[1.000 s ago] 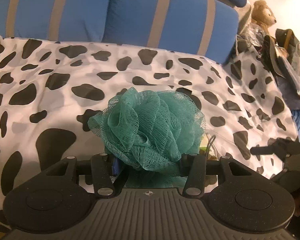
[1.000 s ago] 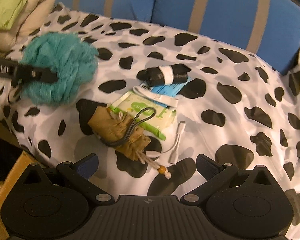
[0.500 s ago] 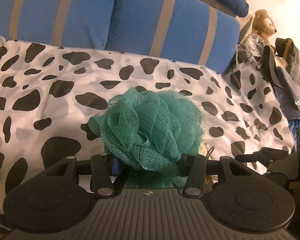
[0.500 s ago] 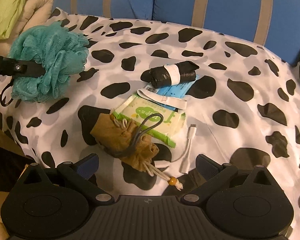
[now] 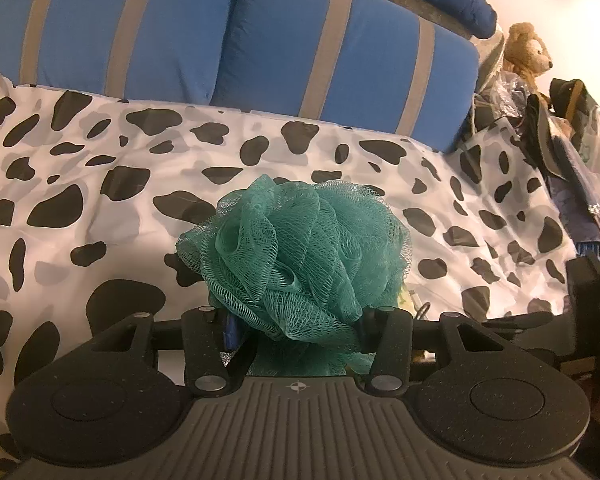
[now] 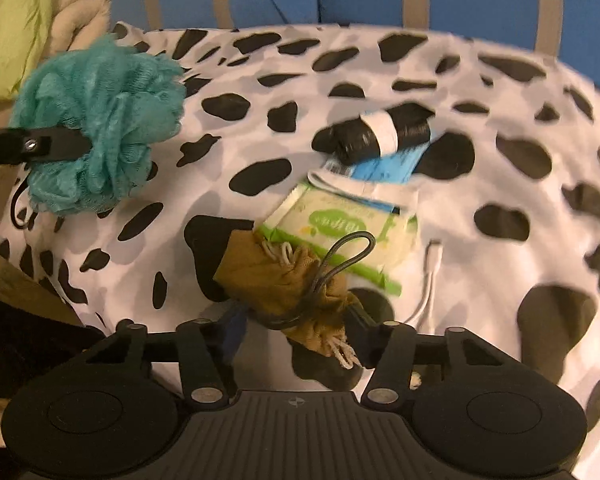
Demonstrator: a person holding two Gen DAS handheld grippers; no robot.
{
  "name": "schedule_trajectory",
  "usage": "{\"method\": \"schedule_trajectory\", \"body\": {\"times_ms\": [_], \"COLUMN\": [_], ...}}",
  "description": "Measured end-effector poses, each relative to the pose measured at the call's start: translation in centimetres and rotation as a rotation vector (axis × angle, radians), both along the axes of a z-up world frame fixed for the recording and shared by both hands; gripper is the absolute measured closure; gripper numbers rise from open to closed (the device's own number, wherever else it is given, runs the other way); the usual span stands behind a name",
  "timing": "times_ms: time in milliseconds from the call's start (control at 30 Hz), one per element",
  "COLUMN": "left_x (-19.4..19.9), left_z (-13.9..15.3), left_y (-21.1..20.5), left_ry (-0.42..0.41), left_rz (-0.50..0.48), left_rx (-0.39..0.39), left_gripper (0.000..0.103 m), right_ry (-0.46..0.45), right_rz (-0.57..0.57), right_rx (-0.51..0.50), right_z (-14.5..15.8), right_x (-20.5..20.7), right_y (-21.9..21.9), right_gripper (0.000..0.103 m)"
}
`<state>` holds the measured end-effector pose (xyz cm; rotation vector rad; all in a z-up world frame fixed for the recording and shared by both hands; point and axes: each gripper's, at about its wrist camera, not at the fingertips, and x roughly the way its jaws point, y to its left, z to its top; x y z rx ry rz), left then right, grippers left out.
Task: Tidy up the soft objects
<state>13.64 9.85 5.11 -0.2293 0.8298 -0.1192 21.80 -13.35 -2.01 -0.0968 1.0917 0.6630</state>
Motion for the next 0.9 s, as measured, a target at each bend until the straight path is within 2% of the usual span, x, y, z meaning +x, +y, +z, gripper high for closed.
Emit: {"method": "schedule_trajectory", "body": {"times_ms": [100,167,333,500,667,733,800,900], "left_x": [0.0,0.0,0.1,0.0,0.1,0.1,0.2,0.2], "left_z": [0.1,0.1,0.3,0.4,0.3,0.3,0.2,0.3], "left_y": [-0.1,-0.1,0.1,0.0,-0.1,-0.1,-0.1,-0.1], "left_ry": [-0.002,0.001,0.0,-0.006,-0.003,-0.003,-0.002,-0.006], "left_rz": [-0.005,-0.001,0.008,0.002,-0.004,-0.007,-0.008,-0.007], "left_rx": [-0.002,-0.001,-0.001,0.001,0.003,0.006,0.009,0.009], "left_gripper": [0.055,0.055,0.055,0.055,0.055,0.055,0.055,0.055], "right_ry": [0.004,-0.034,-0.103,0.092,0.133,0.115,0.092,0.056], "right_rz": [-0.006,-0.02,0.006,-0.015,-0.095,-0.107,-0.106,-0.091], "right_rx": [0.003,-0.021,0.015,0.012,0.062,0.042,0.005,-0.018], "right_z": [-0.2,0.3,1.9,-0.5,-1.6,-2.0,-2.4,-2.1], "right_x": [0.5,0.5,0.1,1.1,1.8,1.8,1.7,1.3], "right_y": [0.2,0.2,0.2,0.5,-0.1,0.3,0.7,1.0], "right_gripper": [0.058,0.062,0.063,0.066,0.067,0.072,0.087,0.096]}}
